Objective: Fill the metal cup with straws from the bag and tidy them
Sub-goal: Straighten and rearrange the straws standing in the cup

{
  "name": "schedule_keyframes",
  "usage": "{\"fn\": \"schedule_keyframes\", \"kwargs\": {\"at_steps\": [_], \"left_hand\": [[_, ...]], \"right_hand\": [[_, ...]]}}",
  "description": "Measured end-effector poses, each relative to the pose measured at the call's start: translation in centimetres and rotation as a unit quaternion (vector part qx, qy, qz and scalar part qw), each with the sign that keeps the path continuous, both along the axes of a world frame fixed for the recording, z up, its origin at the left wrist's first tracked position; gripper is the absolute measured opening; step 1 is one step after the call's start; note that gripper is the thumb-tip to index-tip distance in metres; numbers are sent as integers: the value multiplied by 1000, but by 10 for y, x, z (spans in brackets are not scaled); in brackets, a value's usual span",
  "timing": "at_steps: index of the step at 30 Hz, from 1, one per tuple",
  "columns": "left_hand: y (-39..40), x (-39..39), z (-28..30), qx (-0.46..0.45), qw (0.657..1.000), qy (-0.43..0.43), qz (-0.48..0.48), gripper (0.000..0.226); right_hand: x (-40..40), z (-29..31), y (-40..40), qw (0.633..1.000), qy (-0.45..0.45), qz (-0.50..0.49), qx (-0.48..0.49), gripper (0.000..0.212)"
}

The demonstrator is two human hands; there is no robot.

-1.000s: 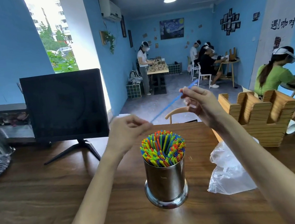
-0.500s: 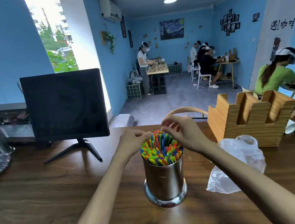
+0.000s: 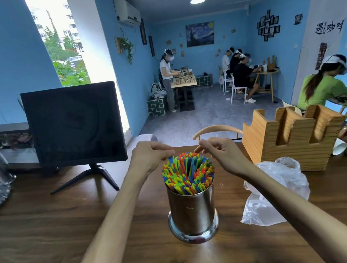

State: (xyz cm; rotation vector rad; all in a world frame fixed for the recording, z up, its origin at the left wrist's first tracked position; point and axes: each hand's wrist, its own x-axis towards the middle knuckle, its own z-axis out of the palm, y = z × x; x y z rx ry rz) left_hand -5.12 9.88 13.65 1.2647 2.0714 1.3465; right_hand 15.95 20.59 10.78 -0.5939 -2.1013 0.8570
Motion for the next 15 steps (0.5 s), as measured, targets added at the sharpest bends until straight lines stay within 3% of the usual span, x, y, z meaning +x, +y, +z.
{"fn": "schedule_keyframes", "kwargs": {"at_steps": [4, 9, 15], "left_hand": [[-6, 5, 15, 50, 998, 14, -40, 15], [-13, 19, 34, 209, 970, 88, -91, 17], [-16, 37, 48, 298, 943, 111, -98, 23]], "right_hand": [[-1, 3, -1, 1000, 1, 0, 0, 40], [-9, 12, -5, 1000, -10, 7, 8, 25], [-30, 27, -23, 996, 26, 90, -14, 25]]}}
